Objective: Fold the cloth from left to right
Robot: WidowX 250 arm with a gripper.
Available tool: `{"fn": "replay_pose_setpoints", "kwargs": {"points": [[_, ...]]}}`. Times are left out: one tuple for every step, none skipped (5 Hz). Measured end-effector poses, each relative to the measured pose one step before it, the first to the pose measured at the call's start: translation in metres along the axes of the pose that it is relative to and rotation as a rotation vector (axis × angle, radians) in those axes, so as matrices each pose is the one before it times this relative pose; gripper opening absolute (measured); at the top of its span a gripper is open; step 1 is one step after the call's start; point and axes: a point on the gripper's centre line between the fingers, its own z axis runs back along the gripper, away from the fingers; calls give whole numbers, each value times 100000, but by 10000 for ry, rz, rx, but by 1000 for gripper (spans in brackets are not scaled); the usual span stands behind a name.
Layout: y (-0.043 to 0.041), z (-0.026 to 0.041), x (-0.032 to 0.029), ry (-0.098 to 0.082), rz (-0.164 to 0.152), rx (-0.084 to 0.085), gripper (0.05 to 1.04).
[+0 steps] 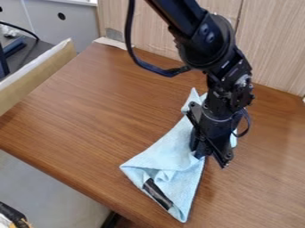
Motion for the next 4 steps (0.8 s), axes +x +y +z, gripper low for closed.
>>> {"fn": "replay_pose_setpoints", "kwargs": {"points": [[36, 88, -1, 130, -109, 96, 496], [-142, 5, -54, 80, -111, -75, 737], [-114, -12, -133, 11, 51, -390, 979], [173, 790, -212, -5, 2, 107, 1001]]}}
